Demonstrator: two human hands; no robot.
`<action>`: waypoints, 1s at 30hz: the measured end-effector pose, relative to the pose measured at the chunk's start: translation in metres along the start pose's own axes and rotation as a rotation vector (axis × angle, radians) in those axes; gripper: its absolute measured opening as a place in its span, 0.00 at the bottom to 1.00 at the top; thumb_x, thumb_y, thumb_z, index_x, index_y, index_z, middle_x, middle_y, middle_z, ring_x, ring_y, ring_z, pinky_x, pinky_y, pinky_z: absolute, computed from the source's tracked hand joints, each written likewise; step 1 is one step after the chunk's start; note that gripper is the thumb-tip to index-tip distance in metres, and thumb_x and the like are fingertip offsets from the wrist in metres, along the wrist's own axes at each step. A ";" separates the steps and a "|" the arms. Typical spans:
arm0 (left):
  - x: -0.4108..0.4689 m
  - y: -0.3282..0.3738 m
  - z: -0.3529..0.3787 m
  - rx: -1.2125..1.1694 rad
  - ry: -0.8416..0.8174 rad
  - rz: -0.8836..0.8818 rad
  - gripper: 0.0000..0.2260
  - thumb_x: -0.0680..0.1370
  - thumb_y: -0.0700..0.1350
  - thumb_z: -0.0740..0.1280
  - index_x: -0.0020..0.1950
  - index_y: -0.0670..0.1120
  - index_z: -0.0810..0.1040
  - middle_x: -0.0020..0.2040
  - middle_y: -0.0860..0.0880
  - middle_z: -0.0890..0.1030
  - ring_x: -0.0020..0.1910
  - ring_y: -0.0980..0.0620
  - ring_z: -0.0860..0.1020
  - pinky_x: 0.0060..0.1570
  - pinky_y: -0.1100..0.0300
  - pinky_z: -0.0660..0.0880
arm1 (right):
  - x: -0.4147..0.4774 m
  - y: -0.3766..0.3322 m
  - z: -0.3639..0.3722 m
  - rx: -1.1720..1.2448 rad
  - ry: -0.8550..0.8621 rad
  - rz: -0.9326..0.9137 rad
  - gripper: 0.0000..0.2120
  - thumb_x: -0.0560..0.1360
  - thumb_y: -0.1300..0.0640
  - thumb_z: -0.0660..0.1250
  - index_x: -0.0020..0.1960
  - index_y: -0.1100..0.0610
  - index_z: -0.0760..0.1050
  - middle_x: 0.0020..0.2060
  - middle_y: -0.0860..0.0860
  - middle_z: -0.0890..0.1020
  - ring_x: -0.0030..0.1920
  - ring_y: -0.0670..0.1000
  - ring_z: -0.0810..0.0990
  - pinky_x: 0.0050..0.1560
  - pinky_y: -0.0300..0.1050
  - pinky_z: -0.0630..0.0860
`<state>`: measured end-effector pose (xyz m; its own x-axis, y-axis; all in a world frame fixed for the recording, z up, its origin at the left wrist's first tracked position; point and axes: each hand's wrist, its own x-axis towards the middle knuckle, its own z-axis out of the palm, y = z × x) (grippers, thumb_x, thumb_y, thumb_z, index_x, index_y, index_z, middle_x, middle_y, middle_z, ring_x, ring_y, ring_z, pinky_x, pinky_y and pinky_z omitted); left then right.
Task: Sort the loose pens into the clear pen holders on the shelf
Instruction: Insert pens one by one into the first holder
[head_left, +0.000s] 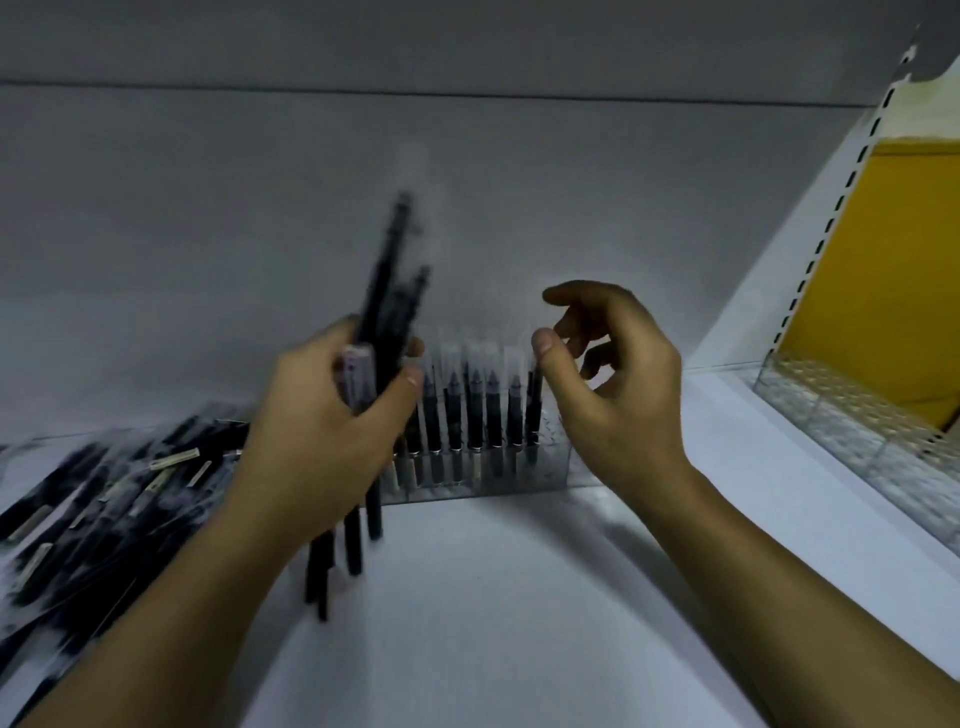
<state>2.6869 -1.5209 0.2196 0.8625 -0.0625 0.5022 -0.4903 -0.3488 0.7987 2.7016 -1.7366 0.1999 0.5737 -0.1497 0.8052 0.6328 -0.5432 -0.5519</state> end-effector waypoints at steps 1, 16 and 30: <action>0.001 0.002 -0.003 0.090 -0.066 0.026 0.01 0.77 0.47 0.69 0.47 0.53 0.78 0.30 0.50 0.79 0.25 0.56 0.75 0.24 0.67 0.71 | -0.001 -0.010 0.001 0.123 -0.010 0.010 0.11 0.78 0.60 0.72 0.59 0.54 0.78 0.43 0.49 0.80 0.43 0.49 0.80 0.40 0.43 0.77; -0.009 -0.007 0.006 0.234 -0.257 0.111 0.10 0.78 0.55 0.67 0.57 0.54 0.79 0.46 0.57 0.84 0.44 0.57 0.82 0.47 0.52 0.81 | 0.001 -0.029 0.008 0.656 -0.053 0.354 0.09 0.72 0.58 0.72 0.50 0.61 0.78 0.38 0.53 0.83 0.35 0.51 0.82 0.36 0.41 0.78; -0.004 0.002 0.005 0.073 0.132 0.022 0.05 0.77 0.50 0.69 0.43 0.55 0.74 0.33 0.55 0.82 0.28 0.58 0.80 0.26 0.67 0.73 | 0.031 0.006 -0.033 0.526 0.329 0.385 0.04 0.82 0.60 0.66 0.52 0.60 0.73 0.35 0.54 0.82 0.34 0.52 0.79 0.34 0.45 0.74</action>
<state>2.6836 -1.5261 0.2176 0.8251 0.0510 0.5627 -0.4945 -0.4165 0.7629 2.7061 -1.7716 0.2288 0.6725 -0.5353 0.5111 0.6314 0.0546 -0.7735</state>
